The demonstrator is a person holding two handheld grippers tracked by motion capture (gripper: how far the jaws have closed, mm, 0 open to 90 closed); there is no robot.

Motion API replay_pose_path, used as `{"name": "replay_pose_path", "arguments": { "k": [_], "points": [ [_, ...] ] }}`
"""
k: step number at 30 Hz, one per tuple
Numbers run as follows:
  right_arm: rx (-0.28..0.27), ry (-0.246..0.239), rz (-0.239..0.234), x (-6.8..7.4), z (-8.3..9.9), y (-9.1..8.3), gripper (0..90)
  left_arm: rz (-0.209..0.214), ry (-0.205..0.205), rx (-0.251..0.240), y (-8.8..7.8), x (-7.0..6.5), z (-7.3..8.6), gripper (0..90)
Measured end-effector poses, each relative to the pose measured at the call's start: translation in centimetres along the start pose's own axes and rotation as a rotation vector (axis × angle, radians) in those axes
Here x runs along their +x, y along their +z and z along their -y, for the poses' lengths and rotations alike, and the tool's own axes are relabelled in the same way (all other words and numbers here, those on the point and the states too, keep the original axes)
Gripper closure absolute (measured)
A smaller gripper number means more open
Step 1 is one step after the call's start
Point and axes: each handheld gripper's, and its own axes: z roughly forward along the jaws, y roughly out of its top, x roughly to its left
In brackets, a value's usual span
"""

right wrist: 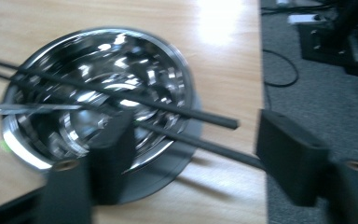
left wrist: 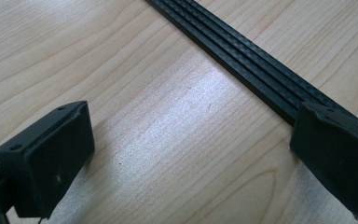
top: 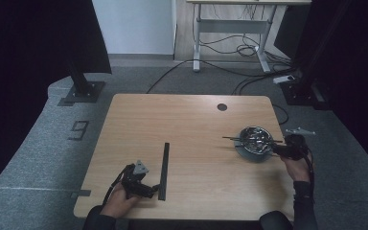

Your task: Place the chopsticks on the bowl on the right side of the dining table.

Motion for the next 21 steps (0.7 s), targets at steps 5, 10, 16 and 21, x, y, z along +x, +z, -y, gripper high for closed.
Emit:
{"name": "replay_pose_path", "arguments": {
  "k": [5,10,16,21],
  "points": [
    [0.041,-0.038,-0.032,0.9,0.2,0.8,50.1,0.001,0.0,0.0,0.0,0.0,0.0,0.0],
    [0.059,-0.049,-0.026,1.3,0.5,1.7,51.4,0.0,0.0,0.001,0.0,0.0,0.0,0.0],
    [0.058,-0.062,-0.017,1.6,0.5,2.3,51.0,-0.001,-0.001,0.001,0.0,0.0,0.0,0.0],
    [0.053,-0.064,-0.012,1.6,0.5,2.3,47.6,-0.003,-0.003,0.001,0.0,0.0,0.0,0.0]
  ]
}}
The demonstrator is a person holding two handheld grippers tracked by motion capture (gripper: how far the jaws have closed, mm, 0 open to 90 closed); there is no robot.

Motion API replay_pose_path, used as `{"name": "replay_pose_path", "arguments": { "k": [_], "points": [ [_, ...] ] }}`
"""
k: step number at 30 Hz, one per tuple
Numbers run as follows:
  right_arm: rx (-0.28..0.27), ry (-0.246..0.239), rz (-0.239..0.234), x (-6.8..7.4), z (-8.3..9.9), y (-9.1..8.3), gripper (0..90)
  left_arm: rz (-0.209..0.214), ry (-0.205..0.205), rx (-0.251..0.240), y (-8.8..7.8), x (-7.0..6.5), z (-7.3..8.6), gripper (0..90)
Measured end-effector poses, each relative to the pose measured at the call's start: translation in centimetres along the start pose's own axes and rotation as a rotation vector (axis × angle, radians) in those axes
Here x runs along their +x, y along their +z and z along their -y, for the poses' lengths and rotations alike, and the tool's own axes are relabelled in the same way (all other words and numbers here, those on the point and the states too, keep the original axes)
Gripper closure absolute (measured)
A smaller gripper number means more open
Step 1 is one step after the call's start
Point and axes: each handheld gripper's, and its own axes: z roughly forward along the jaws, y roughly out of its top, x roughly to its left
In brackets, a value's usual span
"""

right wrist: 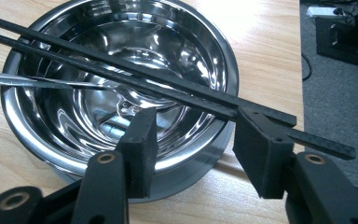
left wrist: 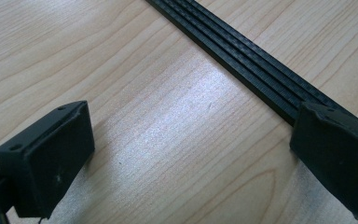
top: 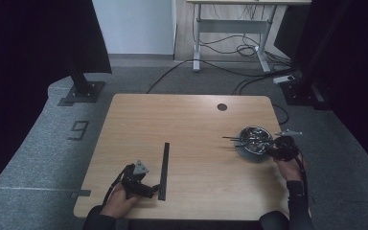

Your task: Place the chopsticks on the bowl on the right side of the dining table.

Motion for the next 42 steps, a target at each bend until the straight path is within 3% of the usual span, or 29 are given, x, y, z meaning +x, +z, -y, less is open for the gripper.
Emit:
{"name": "replay_pose_path", "arguments": {
  "k": [5,7,9,13,20,27,29,32,33,37,38,39,42],
  "points": [
    [-0.019,-0.006,-0.047,0.4,-0.2,-0.2,47.3,0.0,0.0,0.0,0.0,0.0,0.0,0.0],
    [-0.022,-0.037,-0.039,1.0,-0.3,-0.2,58.2,0.0,0.0,0.0,0.0,0.0,0.0,0.0],
    [-0.043,-0.035,-0.104,1.4,-0.5,-0.2,62.4,0.0,0.0,0.0,0.0,0.0,0.0,0.0],
    [-0.035,-0.097,-0.128,3.0,-0.9,0.4,68.0,0.0,0.0,0.0,0.0,0.0,0.0,0.0],
    [-0.035,-0.118,-0.131,3.6,-1.0,1.2,68.9,0.0,-0.001,0.0,0.0,0.0,0.0,0.0],
    [-0.037,-0.097,-0.127,3.4,-1.0,1.2,68.1,0.0,-0.001,0.0,0.0,0.0,0.0,0.0],
    [-0.035,-0.099,-0.116,3.3,-1.0,1.1,65.6,-0.001,-0.002,0.0,0.0,0.0,0.0,0.0],
    [-0.036,-0.092,-0.084,2.8,-0.8,0.7,53.6,-0.001,-0.002,0.0,0.0,0.0,0.0,0.0],
    [-0.043,-0.083,-0.046,2.4,-0.5,0.4,44.8,-0.001,-0.001,0.0,0.0,0.0,0.0,0.0],
    [-0.069,-0.039,0.016,1.2,0.0,0.1,30.1,-0.001,-0.002,0.0,0.0,0.0,0.0,0.0],
    [-0.069,-0.039,0.016,1.2,0.0,0.1,30.1,-0.001,-0.002,0.0,0.0,0.0,0.0,0.0],
    [-0.069,-0.008,0.045,0.7,0.2,0.0,21.0,-0.001,-0.002,0.0,0.0,0.0,0.0,0.0],
    [-0.091,0.016,0.061,0.2,0.6,-0.2,16.4,-0.001,-0.002,0.0,0.0,0.0,0.0,0.0]
  ]
}}
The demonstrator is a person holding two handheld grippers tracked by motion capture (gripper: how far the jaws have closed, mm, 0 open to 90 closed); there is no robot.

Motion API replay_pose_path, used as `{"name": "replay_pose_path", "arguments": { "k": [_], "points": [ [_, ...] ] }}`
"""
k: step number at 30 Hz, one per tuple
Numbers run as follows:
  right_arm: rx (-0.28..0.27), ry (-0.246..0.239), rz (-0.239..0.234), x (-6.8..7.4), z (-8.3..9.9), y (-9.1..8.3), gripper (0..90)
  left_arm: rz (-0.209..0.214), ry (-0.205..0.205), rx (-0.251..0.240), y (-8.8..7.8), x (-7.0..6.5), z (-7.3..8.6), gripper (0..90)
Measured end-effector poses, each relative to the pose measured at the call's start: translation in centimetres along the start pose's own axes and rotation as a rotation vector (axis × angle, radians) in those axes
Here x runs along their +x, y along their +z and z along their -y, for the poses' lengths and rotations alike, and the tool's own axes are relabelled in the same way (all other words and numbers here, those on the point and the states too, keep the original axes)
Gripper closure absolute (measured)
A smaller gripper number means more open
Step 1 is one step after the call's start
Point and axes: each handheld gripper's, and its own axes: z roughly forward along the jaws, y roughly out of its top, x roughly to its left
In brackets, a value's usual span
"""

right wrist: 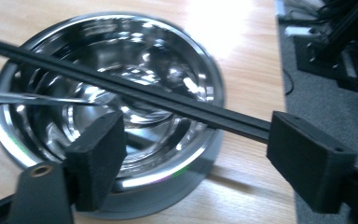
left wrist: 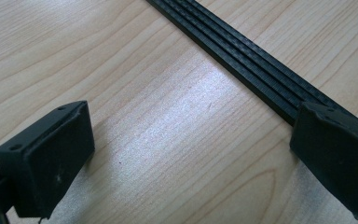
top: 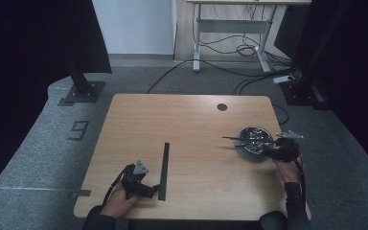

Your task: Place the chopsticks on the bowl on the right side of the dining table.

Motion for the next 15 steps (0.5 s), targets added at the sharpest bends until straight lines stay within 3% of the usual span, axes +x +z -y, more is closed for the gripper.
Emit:
{"name": "replay_pose_path", "arguments": {
  "k": [3,4,6,11,15],
  "points": [
    [-0.013,0.03,0.051,-0.7,0.7,0.1,8.2,0.0,0.0,0.0,0.0,0.0,0.0,0.0],
    [-0.013,0.03,0.051,-0.7,0.7,0.1,8.2,0.0,0.0,0.0,0.0,0.0,0.0,0.0],
    [-0.008,0.048,0.065,-1.0,0.9,0.3,0.0,0.0,0.0,0.0,0.0,0.0,0.0,0.0],
    [-0.03,0.056,0.067,-1.2,1.3,0.6,0.0,0.0,0.0,0.0,0.0,0.0,0.0,0.0],
    [-0.055,0.093,0.058,-1.8,1.7,0.8,0.0,0.0,0.0,0.0,0.0,0.0,0.0,0.0]
  ]
}}
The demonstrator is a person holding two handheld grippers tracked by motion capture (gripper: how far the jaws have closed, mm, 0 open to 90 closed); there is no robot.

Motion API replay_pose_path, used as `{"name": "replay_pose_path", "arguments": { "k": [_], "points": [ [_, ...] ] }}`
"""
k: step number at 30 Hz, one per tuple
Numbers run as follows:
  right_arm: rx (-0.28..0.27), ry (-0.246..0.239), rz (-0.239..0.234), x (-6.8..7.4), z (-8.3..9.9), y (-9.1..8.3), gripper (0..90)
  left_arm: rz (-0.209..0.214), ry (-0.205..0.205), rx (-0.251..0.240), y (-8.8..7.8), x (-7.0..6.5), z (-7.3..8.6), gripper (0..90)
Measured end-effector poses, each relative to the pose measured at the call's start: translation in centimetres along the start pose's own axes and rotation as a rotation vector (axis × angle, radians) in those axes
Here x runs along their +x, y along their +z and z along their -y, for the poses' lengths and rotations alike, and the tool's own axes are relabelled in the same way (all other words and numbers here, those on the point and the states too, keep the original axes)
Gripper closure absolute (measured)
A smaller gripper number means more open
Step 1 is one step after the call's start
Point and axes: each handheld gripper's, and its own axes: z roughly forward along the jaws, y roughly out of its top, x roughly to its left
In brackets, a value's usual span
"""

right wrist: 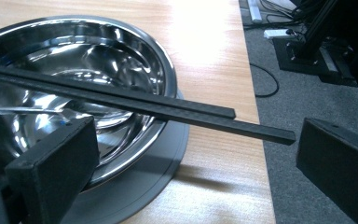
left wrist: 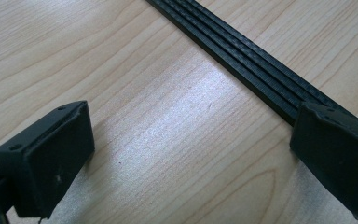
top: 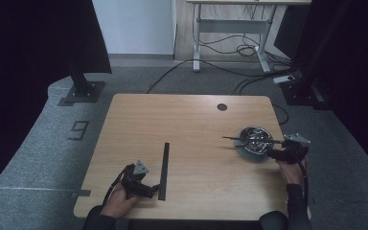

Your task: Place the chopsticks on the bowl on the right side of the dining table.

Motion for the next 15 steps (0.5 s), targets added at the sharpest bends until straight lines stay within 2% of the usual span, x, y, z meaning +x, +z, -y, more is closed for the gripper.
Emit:
{"name": "replay_pose_path", "arguments": {
  "k": [7,15],
  "points": [
    [-0.013,0.041,-0.025,-0.61,0.26,0.5,0.0,0.0,0.0,0.0,0.0,0.0,0.0,0.0],
    [-0.013,0.033,-0.038,-0.36,0.31,0.69,0.0,0.0,0.002,0.001,0.0,0.02,0.0,0.0]
  ]
}}
